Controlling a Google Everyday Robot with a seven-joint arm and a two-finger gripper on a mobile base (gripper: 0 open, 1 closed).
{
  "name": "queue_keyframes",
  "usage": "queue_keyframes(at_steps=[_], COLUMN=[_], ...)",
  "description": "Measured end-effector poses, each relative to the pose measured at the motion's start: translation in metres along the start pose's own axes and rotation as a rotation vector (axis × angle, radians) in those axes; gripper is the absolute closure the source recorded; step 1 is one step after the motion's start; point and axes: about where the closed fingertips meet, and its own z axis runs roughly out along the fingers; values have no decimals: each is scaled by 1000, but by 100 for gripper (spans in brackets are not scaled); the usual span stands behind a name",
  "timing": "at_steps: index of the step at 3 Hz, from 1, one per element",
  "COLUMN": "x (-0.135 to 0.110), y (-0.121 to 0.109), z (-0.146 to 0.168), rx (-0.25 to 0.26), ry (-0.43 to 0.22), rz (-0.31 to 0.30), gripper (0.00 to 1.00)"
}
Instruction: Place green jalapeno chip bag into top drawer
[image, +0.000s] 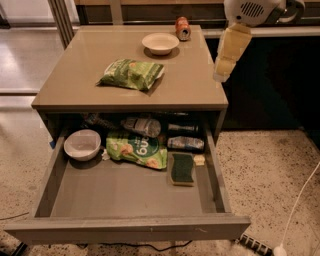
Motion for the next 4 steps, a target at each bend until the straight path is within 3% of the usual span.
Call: queue_keyframes(at_steps=[2, 4], x=[-6, -46], y=[-10, -34], z=[19, 44], rx=[0, -12], ry=[-43, -106], rz=[22, 13], gripper=[0, 0])
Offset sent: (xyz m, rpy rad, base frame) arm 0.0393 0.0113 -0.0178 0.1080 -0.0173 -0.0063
